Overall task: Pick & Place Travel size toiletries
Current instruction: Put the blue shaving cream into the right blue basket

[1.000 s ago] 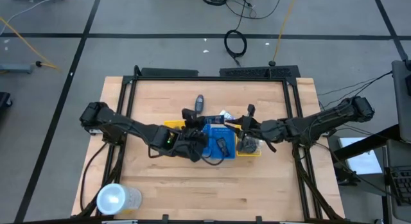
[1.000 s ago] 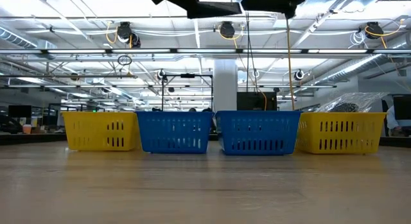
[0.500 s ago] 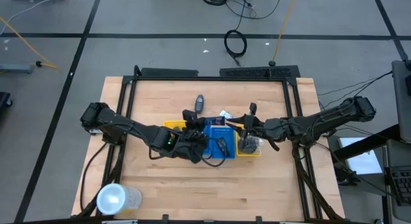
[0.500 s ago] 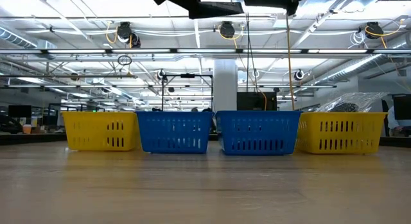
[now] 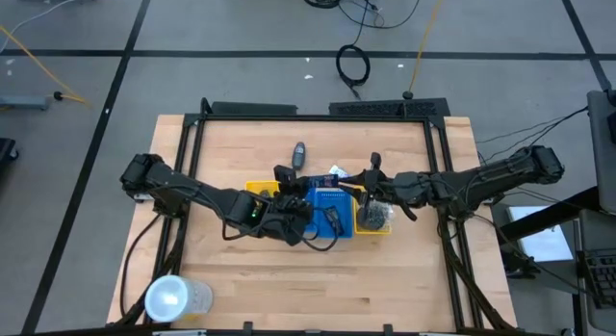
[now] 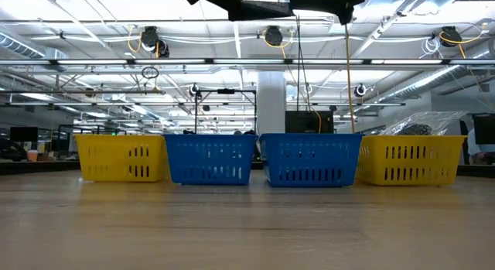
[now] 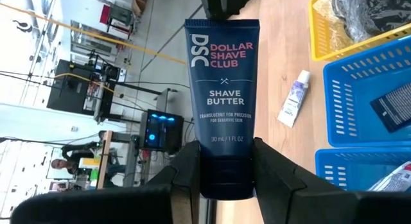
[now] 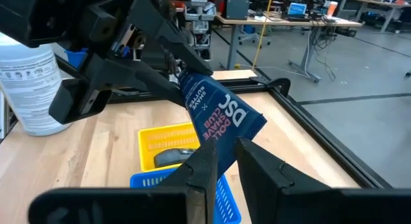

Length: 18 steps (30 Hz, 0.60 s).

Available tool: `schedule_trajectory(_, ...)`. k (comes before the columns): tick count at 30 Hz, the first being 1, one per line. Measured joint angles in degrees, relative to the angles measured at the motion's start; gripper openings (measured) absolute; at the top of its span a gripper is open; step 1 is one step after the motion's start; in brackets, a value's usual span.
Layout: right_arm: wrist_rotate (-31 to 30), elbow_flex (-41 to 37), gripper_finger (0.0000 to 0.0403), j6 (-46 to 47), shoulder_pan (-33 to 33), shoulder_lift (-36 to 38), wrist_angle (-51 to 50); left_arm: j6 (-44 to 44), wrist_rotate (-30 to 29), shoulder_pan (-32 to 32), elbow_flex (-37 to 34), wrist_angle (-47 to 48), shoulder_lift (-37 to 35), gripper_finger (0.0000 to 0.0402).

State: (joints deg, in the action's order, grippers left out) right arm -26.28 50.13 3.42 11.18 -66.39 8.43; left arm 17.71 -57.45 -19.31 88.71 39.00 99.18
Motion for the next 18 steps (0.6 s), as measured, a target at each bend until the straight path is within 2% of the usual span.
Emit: schedule_trajectory(18,0.83,-0.04,0.0055,0.02,-1.03,0.50,-0.57,-0.70,-1.66,-0.44,0.00,0.73,0.00,0.0092)
